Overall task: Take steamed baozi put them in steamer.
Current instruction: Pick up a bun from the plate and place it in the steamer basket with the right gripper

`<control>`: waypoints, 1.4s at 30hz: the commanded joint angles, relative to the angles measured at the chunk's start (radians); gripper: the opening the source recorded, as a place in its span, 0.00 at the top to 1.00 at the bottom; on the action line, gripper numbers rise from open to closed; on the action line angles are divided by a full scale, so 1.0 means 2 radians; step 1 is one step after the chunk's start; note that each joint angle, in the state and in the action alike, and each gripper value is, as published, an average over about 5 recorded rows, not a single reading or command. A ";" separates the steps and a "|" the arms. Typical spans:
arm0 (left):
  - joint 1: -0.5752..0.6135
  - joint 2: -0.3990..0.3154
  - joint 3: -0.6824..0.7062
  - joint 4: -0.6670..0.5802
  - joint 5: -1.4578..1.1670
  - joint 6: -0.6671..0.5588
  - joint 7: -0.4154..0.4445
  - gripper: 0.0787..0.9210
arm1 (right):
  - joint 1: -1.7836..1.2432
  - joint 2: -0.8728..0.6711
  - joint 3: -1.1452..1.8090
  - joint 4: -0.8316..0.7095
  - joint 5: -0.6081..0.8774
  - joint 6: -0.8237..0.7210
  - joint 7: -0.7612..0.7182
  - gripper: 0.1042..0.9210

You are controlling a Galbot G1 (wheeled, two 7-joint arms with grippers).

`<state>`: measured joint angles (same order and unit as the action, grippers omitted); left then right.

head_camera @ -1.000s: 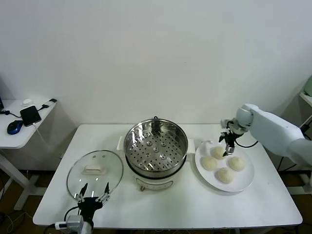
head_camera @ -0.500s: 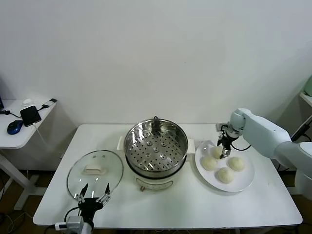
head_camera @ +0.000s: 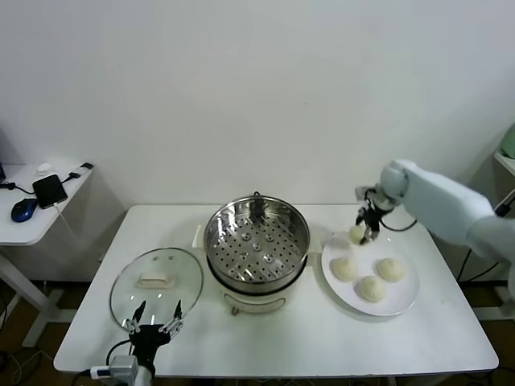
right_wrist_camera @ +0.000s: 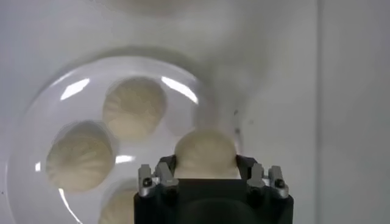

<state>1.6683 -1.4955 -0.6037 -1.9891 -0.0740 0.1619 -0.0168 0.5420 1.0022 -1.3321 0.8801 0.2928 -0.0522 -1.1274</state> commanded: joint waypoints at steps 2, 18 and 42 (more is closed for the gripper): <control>0.004 0.000 0.000 -0.017 0.001 0.004 0.000 0.12 | 0.222 0.060 -0.101 0.155 0.065 0.093 -0.022 0.32; 0.006 0.002 -0.001 -0.012 0.005 0.005 0.000 0.12 | 0.041 0.148 -0.015 0.142 -0.208 0.371 0.025 0.32; -0.002 0.003 -0.003 0.000 -0.007 0.002 -0.012 0.12 | -0.093 0.203 0.094 -0.049 -0.351 0.419 0.101 0.25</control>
<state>1.6678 -1.4931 -0.6086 -1.9950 -0.0796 0.1694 -0.0353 0.4149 1.3753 -1.1928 0.8679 -0.3338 0.7407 -0.9650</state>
